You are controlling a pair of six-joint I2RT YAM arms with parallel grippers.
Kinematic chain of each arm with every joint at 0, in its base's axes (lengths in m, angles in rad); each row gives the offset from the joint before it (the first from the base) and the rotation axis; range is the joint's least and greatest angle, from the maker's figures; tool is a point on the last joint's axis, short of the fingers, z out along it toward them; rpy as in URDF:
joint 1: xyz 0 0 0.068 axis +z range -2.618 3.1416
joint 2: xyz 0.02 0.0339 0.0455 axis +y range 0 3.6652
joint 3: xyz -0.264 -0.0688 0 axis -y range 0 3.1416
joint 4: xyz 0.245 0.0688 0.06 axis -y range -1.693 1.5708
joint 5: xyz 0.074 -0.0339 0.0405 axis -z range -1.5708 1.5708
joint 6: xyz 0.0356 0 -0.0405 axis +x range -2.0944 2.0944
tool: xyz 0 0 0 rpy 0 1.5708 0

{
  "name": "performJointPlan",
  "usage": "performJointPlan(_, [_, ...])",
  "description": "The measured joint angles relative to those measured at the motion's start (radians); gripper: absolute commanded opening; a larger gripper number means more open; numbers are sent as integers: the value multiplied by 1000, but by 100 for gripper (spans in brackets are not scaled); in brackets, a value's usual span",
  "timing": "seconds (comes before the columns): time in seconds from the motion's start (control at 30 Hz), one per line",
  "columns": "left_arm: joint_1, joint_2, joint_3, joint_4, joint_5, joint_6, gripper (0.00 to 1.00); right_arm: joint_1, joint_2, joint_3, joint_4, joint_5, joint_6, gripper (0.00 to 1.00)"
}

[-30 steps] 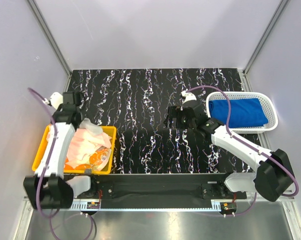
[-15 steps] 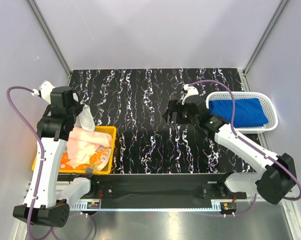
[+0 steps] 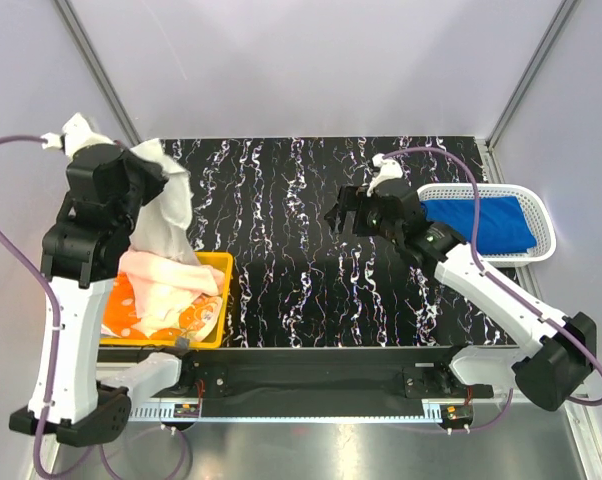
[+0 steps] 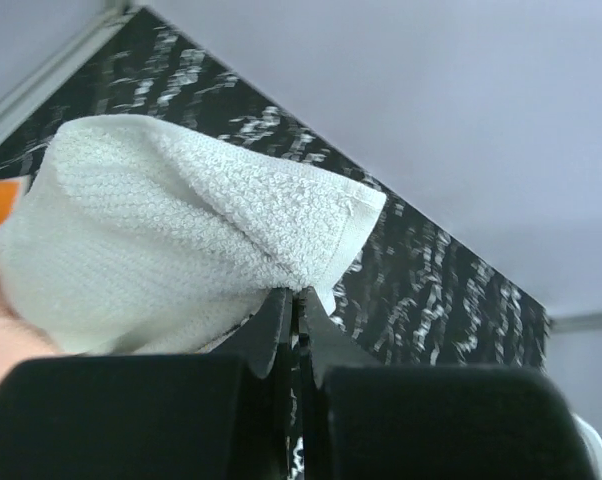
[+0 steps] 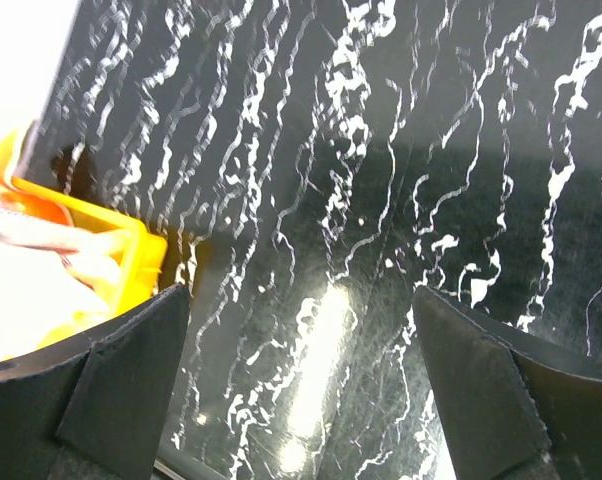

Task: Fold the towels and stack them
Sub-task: Move the towel to the center of the board

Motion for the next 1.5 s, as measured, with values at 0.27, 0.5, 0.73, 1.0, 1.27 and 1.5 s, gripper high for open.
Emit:
performJointPlan(0.27, [-267, 145, 153, 23, -6, 30, 0, 0, -4, 130, -86, 82, -10, 100])
performJointPlan(0.5, [-474, 372, 277, 82, 6, 56, 0, -1, -45, 196, -172, 252, -34, 100])
performJointPlan(0.73, [-620, 549, 169, 169, 131, 59, 0, -25, -137, 201, -249, 418, -62, 100])
performJointPlan(1.0, [-762, 655, -41, 316, 373, 71, 0, -54, -194, 201, -281, 512, -106, 100])
performJointPlan(1.27, [-1026, 697, -323, 461, 600, 66, 8, -150, -88, 206, -301, 474, -128, 100])
performJointPlan(1.5, [-1041, 588, -470, 517, 667, 53, 44, -232, 138, 225, -270, 230, -135, 89])
